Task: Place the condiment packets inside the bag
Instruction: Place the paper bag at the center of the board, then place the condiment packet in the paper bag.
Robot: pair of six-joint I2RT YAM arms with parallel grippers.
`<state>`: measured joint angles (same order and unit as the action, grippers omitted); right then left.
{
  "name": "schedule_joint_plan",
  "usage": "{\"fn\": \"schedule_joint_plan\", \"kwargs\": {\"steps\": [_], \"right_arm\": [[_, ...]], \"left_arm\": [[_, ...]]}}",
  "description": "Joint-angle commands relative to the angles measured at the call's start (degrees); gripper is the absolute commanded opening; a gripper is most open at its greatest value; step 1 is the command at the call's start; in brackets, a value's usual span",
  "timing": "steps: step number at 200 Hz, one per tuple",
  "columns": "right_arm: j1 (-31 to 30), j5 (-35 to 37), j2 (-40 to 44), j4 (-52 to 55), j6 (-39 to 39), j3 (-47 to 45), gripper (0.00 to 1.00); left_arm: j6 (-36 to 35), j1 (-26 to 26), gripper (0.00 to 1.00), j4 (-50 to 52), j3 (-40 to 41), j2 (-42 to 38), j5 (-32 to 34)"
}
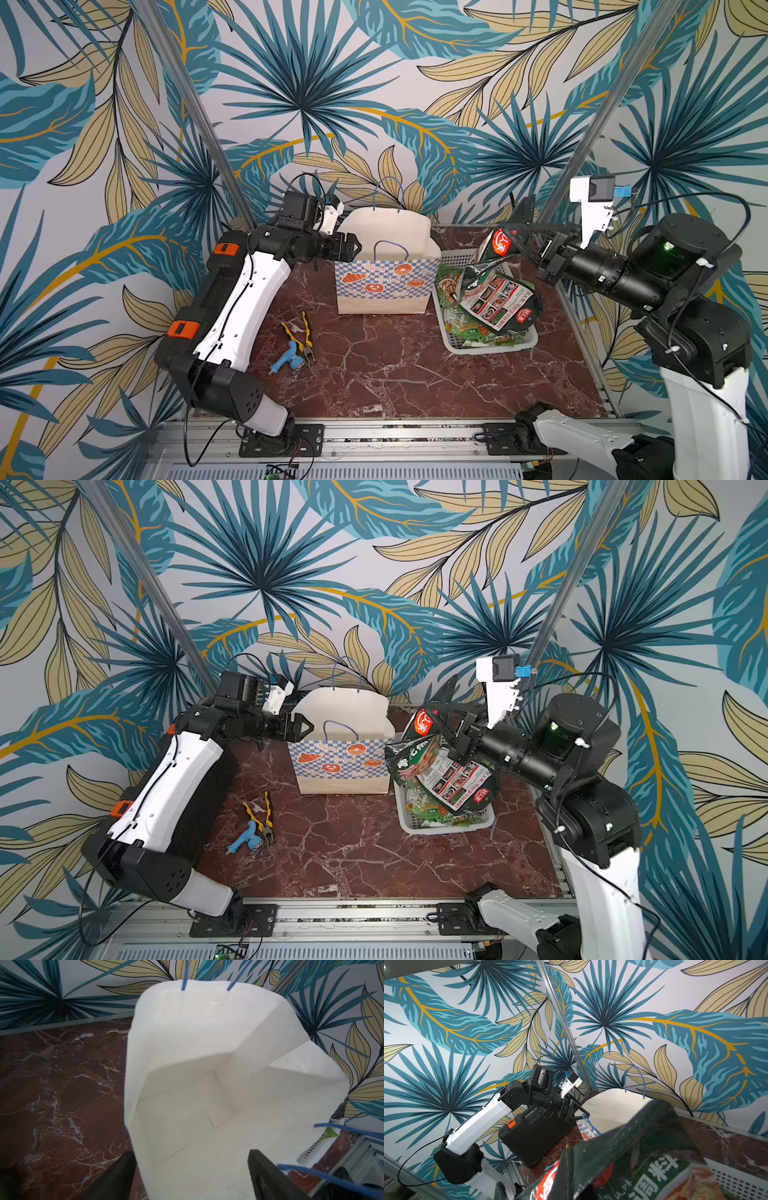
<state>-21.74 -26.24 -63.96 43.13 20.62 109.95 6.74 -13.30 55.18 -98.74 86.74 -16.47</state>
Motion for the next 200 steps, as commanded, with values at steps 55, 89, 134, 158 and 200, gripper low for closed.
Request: {"fn": "schedule_joint_plan", "kwargs": {"steps": [55, 89, 134, 158, 200], "right_arm": [[0.1, -8.4, -6.5, -15.6, 1.2, 3.1, 0.0], [0.1, -3.4, -11.4, -16.2, 0.3, 6.8, 0.0], [0.1, 0.6, -19.2, -20.2, 4.2, 11.1, 0.0], [0.0, 5.1, -22.1, -22.6, 8.1, 11.2, 0.0], [-2.6, 12.6, -26.4, -26.0, 13.8, 12.3, 0.0]], "left_arm": [[5.3, 0.1, 0.98, 0.1, 1.0, -13.9, 6.9], [12.3, -1.5, 1.0, -7.7, 7.0, -21.5, -3.6], [14.9, -9.9, 1.0, -15.3, 9.4, -21.3, -4.9], [11.7, -12.2, 1.0, -15.5, 8.6, -17.8, -2.4], [-0.3, -12.6, 1.0, -18.0, 11.2, -15.1, 2.5]]}}
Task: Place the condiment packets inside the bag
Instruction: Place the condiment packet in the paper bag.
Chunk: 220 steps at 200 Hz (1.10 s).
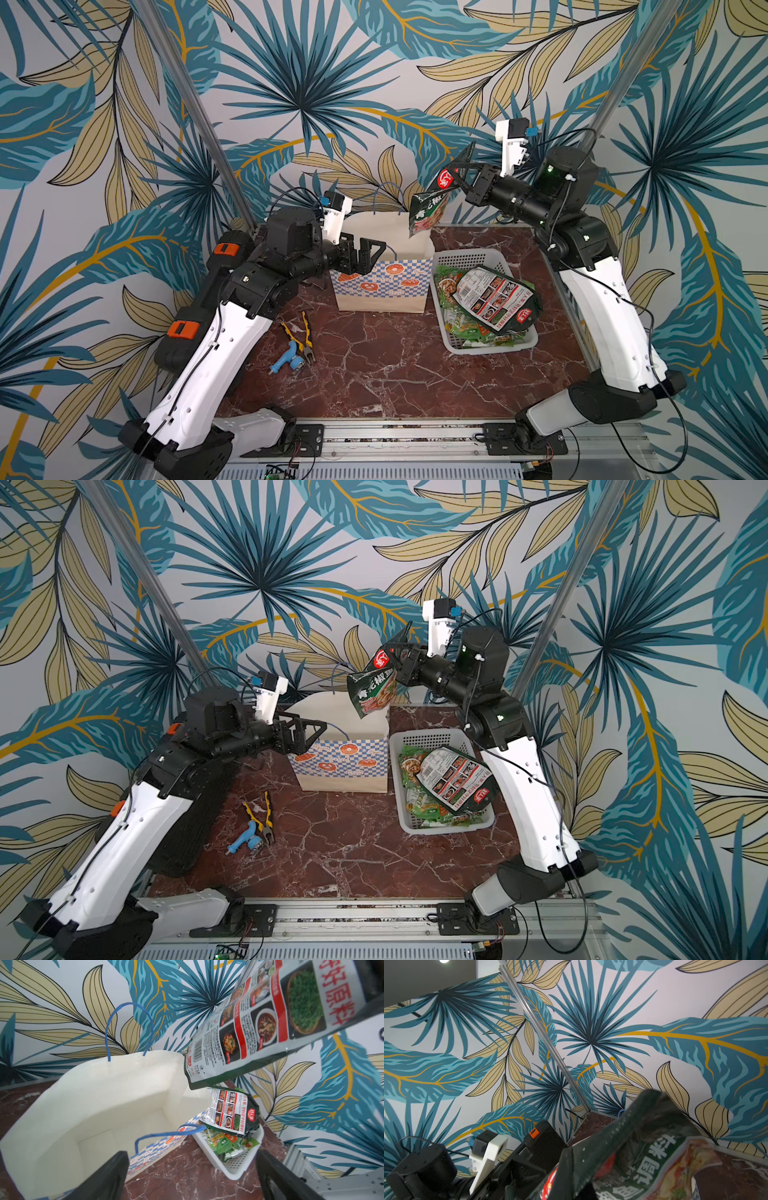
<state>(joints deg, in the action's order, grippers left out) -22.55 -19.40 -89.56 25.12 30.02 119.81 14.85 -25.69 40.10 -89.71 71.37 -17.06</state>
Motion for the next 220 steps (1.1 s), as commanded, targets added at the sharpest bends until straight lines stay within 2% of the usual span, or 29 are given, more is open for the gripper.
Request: {"fn": "schedule_joint_plan", "kwargs": {"steps": [1, 28, 43, 81, 127, 174, 214, 220], "right_arm": [[-1.9, 5.9, -1.0, -8.0, 4.5, 2.5, 0.0], [-4.9, 9.9, -4.3, -7.5, 5.7, 5.2, 0.0], [-7.1, 11.7, -6.1, -7.1, 5.9, 6.9, 0.0], [-12.1, 16.0, -10.0, -5.6, 6.9, 9.6, 0.0], [-16.3, 16.7, -14.4, -5.8, 8.4, 9.3, 0.0], [-18.0, 13.7, -20.7, -6.4, 10.7, 9.4, 0.0], [-18.1, 12.0, -23.3, -4.6, 10.6, 9.6, 0.0], [-18.2, 11.7, -23.2, -3.8, 10.1, 9.7, 0.1]], "left_arm": [[-8.7, -0.2, 1.0, -2.9, 2.3, 0.4, 3.2], [-13.4, -0.1, 1.0, -4.0, 4.0, 0.8, 2.0], [-14.5, -0.2, 0.97, -4.1, 4.4, 1.3, 0.9], [-14.4, -1.2, 0.71, -7.4, 7.8, -0.5, -0.7], [-14.1, -2.1, 0.53, -9.9, 12.1, -5.1, 2.4], [-14.3, -2.1, 0.51, -9.9, 12.8, -5.9, 4.5], [-14.0, -2.1, 0.56, -10.0, 13.3, -6.5, 5.8], [-13.9, -2.1, 0.58, -10.0, 13.4, -7.0, 6.0]]}}
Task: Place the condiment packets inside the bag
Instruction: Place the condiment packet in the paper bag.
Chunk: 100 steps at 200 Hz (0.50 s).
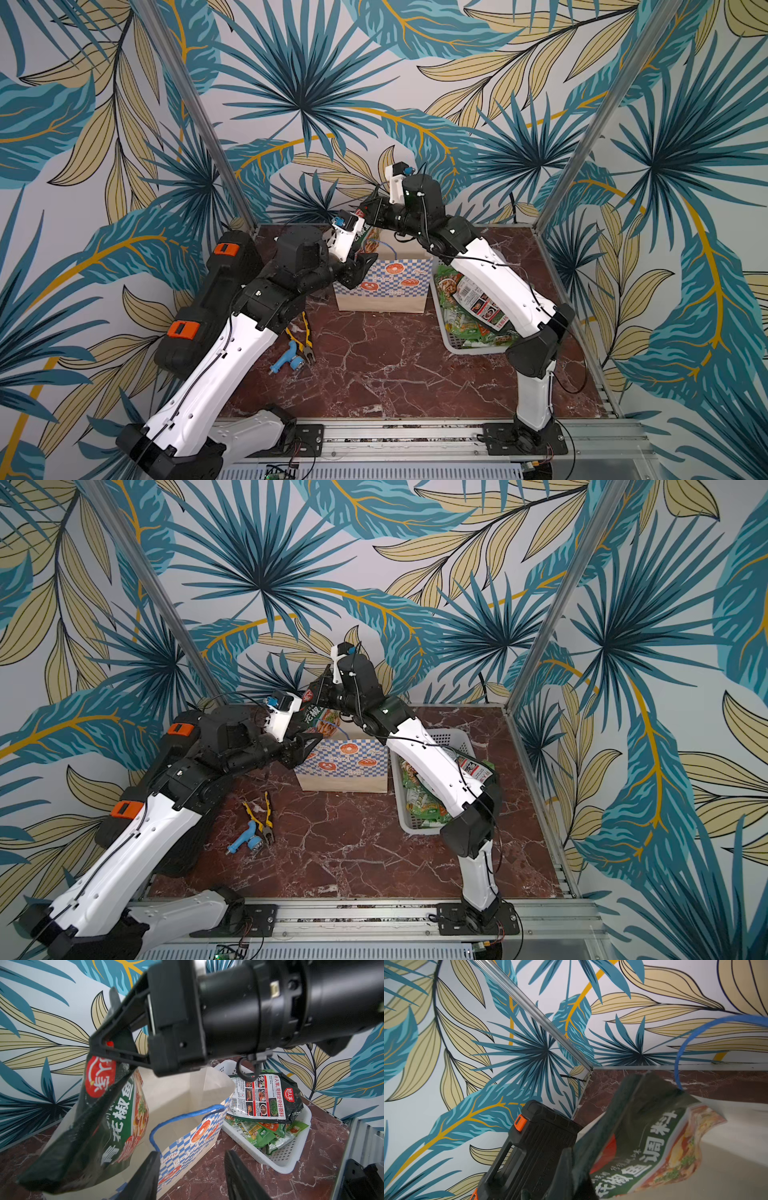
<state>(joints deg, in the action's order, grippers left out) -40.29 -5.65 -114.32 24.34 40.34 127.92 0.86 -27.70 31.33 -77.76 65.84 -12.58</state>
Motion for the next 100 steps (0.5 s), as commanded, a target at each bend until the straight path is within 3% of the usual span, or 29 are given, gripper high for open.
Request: {"fn": "schedule_joint_plan", "kwargs": {"steps": [1, 9, 29, 54, 100], "right_arm": [[-0.4, -2.1, 1.5, -2.9, -0.3, 1.6, 0.12], [-0.4, -2.4, 2.1, -1.9, -1.0, 1.7, 0.3], [-0.4, -1.2, 4.5, 2.4, -4.4, 1.5, 0.49], [-0.4, 1.0, 8.1, 7.9, -9.6, 0.7, 0.57], [0.4, 2.5, 9.8, 15.2, -19.1, -0.1, 0.59]], "left_arm": [[0.2, -0.1, 0.58, -1.3, 1.5, -1.5, 1.6], [0.9, -0.1, 0.62, -1.3, 1.7, -2.2, 2.3], [3.1, 0.0, 0.66, -0.3, 2.5, -4.7, 5.5], [6.3, -0.1, 0.72, -0.5, 5.6, -9.0, 10.6], [9.7, 0.1, 0.76, -0.2, 9.1, -12.3, 20.1]]}}
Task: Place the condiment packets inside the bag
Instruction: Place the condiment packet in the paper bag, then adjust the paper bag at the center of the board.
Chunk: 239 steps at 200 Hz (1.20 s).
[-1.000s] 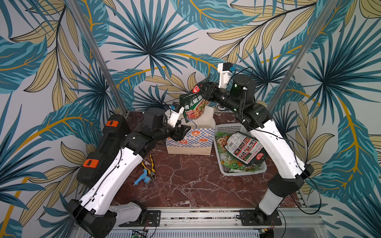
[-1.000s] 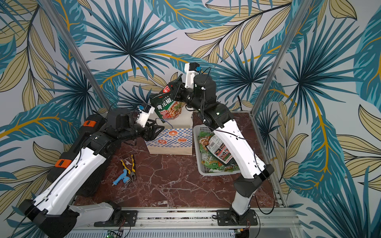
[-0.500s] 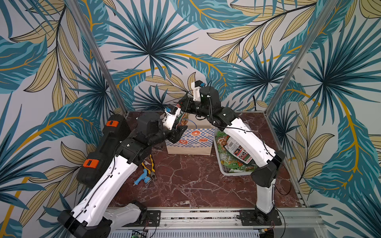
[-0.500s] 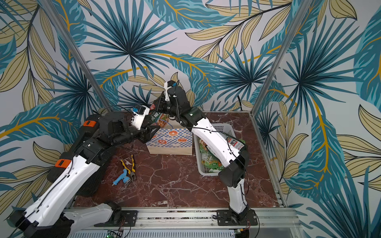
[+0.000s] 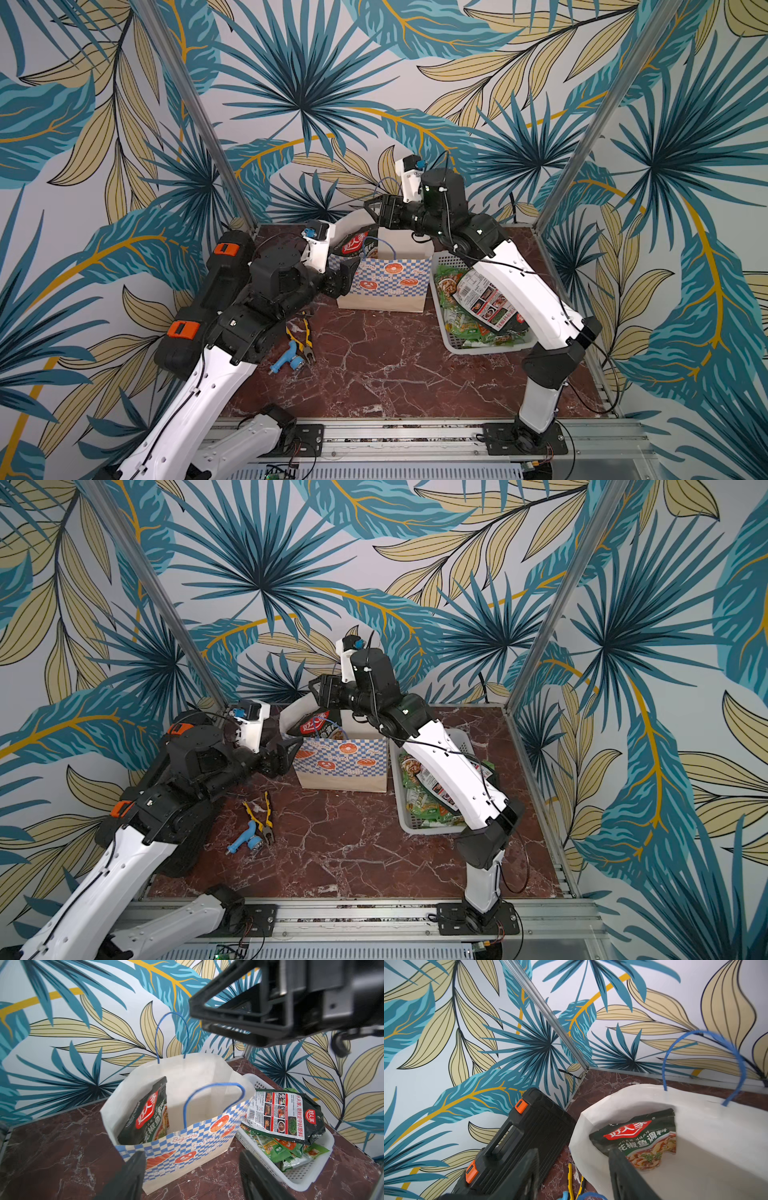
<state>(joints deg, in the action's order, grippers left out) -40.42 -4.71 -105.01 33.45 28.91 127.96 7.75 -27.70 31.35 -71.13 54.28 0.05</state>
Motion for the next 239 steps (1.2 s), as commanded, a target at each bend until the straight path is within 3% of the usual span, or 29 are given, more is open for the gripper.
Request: {"fn": "schedule_joint_plan", "kwargs": {"steps": [1, 28, 40, 61, 73, 94, 114, 131, 154, 175, 239], "right_arm": [[0.6, 1.4, 0.5, 6.3, -7.9, -0.1, 0.59], [1.5, 1.3, 0.9, 9.2, -14.6, 0.5, 0.61], [2.3, 3.4, 0.4, 10.8, -17.5, 2.1, 0.62], [4.9, 4.6, -1.4, 12.1, -21.3, 4.5, 0.64], [6.6, 2.5, -2.2, 11.2, -23.7, 4.5, 0.64], [9.7, -2.1, -4.5, 8.6, -27.1, 4.5, 0.64], [12.9, -10.4, -7.2, 5.4, -27.9, 4.7, 0.65], [14.9, -15.7, -10.3, 3.5, -28.2, 6.1, 0.65], [16.7, -22.0, -15.1, 2.0, -28.7, 9.6, 0.64], [17.2, -23.3, -18.5, 0.3, -29.2, 12.2, 0.63], [19.6, -27.9, -27.3, -6.1, -24.1, 20.0, 0.49]], "left_arm": [[2.8, 0.1, 0.76, -0.2, 2.4, -0.8, 7.7], [4.8, 0.4, 0.78, 0.8, 2.1, -0.5, 6.5], [5.8, 0.5, 0.81, 0.8, 1.9, -0.3, 2.8], [7.1, -0.2, 0.94, 1.2, 1.7, 0.6, 3.4], [7.7, -0.4, 1.0, 1.8, 1.4, 1.4, 4.4], [11.0, -0.7, 1.0, 2.1, 0.9, 2.5, 0.9], [18.3, -2.0, 1.0, -1.9, 2.0, 2.5, -6.4], [24.3, -5.0, 1.0, -5.4, 2.6, 2.7, -7.6], [29.4, -10.1, 1.0, -8.8, 2.6, 4.4, -5.6], [32.9, -13.6, 1.0, -10.0, 1.9, 7.1, -3.5], [35.1, -14.0, 0.94, -11.1, -1.7, 13.4, 8.6]]}}
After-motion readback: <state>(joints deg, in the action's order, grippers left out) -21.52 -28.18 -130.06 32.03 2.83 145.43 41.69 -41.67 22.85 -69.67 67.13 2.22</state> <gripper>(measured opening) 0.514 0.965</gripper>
